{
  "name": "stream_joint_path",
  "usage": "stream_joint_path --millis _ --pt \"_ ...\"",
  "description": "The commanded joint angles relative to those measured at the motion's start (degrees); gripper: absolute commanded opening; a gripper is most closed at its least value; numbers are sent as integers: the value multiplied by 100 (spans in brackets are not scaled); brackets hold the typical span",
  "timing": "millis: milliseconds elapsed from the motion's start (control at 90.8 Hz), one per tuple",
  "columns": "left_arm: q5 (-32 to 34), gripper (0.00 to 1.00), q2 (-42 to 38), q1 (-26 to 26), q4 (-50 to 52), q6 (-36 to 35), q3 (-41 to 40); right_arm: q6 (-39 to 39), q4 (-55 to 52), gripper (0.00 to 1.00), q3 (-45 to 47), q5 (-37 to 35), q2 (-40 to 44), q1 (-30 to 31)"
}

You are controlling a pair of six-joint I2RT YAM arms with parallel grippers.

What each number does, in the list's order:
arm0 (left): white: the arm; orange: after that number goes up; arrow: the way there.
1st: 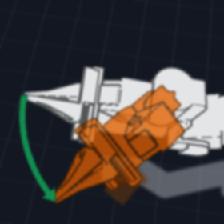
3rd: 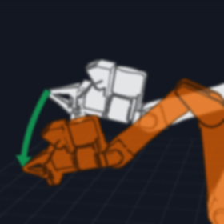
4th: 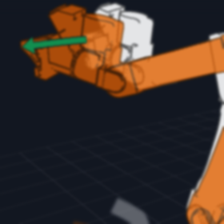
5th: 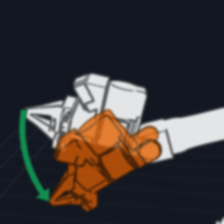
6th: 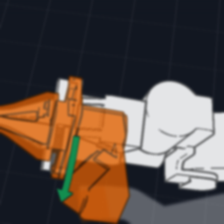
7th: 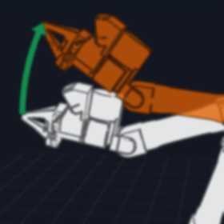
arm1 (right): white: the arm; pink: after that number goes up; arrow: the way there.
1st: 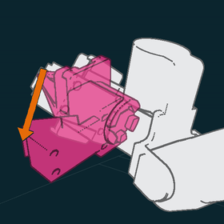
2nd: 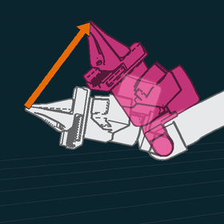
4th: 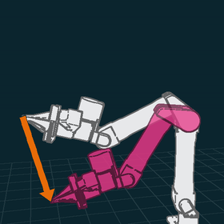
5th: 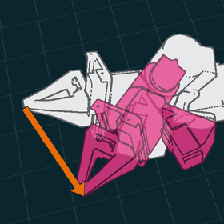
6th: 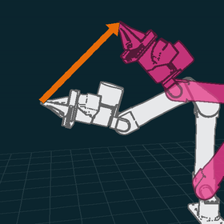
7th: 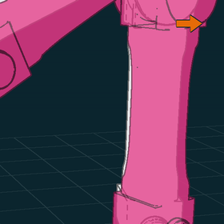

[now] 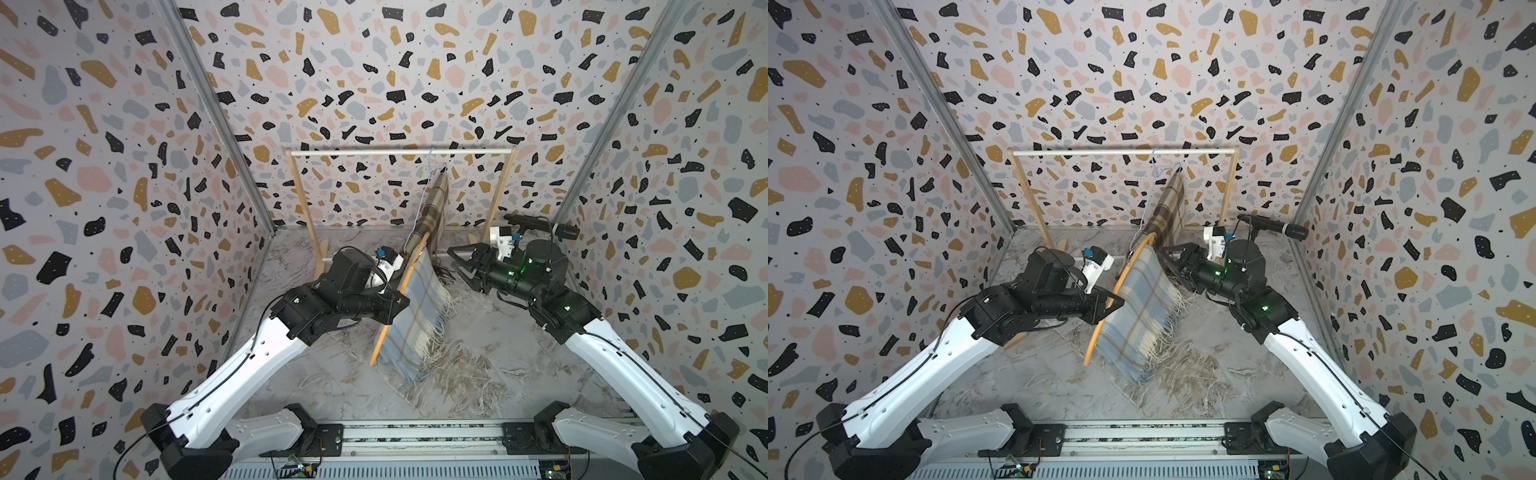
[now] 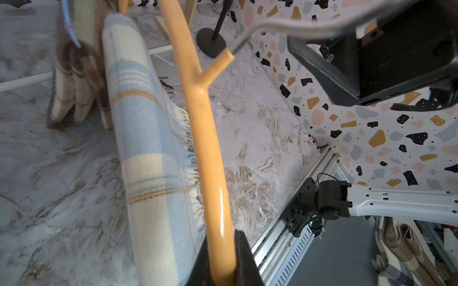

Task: Hang the scarf on the hanger
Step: Hang the scarf on the hanger, then place the hanger at the clothesline.

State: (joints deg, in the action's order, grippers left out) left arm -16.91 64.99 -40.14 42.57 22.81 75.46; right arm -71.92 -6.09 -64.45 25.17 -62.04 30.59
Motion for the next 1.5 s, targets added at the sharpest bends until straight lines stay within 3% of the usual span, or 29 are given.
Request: stream_joint_path --millis 0,374,980,1134,1486 --pt "-417 0 -389 287 -516 38 -149 751 -680 73 -120 -187 268 -104" --pt "-744 0 -789 1688 -26 -138 -831 1618 -1536 98 -5 -345 573 -709" --pt "-794 0 -1123 3144 361 -371 -1537 1922 -1628 100 299 -56 518 -1165" --pt "-853 0 -941 3384 357 -493 -1104 2142 -1699 100 287 25 509 -1226" --pt "-1067 0 72 3654 499 -835 1110 2373 -1852 100 289 267 485 -1420"
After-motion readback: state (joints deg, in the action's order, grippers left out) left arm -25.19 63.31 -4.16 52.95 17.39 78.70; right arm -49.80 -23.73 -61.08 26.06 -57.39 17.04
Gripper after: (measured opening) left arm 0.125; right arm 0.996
